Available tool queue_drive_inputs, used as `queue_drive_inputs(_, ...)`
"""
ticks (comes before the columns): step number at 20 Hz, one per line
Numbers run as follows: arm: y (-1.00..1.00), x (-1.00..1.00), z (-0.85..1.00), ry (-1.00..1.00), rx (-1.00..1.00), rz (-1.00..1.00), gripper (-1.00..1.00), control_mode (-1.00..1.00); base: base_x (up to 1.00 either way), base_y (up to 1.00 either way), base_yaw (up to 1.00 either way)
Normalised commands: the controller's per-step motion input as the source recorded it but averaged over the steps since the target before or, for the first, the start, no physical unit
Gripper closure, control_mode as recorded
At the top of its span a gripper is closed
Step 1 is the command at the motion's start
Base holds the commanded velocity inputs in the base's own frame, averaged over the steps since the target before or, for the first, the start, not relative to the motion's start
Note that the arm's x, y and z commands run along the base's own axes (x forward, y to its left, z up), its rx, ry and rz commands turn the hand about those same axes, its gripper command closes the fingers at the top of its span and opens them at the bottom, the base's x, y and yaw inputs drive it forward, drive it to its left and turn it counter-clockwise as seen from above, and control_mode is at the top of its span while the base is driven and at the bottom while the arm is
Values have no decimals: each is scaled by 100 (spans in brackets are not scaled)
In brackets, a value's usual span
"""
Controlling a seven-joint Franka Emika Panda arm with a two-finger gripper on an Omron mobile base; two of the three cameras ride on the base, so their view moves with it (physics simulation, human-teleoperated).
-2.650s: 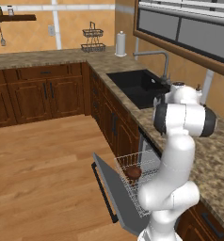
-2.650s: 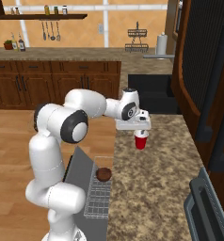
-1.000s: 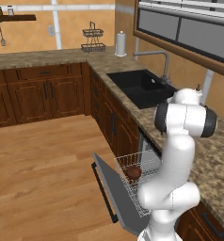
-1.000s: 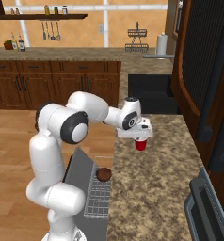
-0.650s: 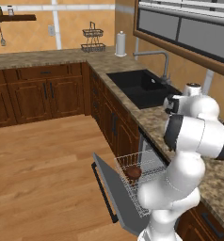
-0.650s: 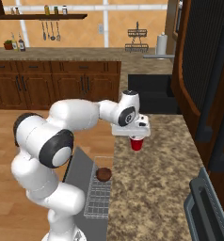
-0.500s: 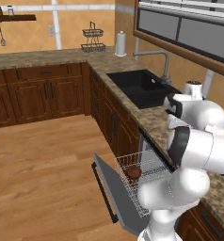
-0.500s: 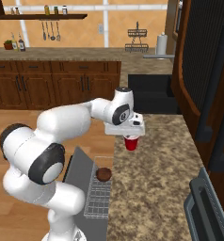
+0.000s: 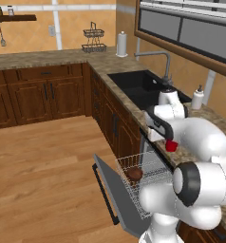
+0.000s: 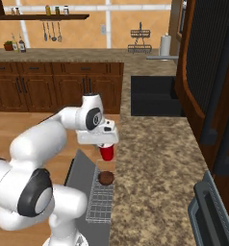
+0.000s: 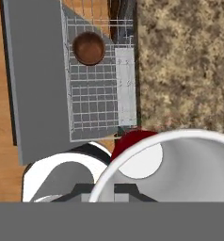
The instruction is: Pick up the cup and bowl from the counter, place them in the dishwasher, and close the dishwasher door.
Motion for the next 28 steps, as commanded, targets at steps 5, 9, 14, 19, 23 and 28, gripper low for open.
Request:
queue_drive_inputs(5, 61, 3, -42, 41, 0, 13, 100, -100, 0, 0, 0)
queue_drive_inputs(9, 40, 9, -82, 27, 0, 13, 100, -100, 0, 0, 0)
queue_drive_inputs(14, 22, 20, -97, 20, 1, 11, 100, -100, 0, 0, 0)
queue_drive_inputs(19, 2, 28, -86, 6, 0, 11, 100, -100, 0, 0, 0)
queue_drive_inputs(23, 0, 33, -76, 0, 0, 8, 100, -100, 0, 0, 0)
queue_drive_inputs(28, -7, 25, -55, 12, -3, 3, 100, -100, 0, 0, 0)
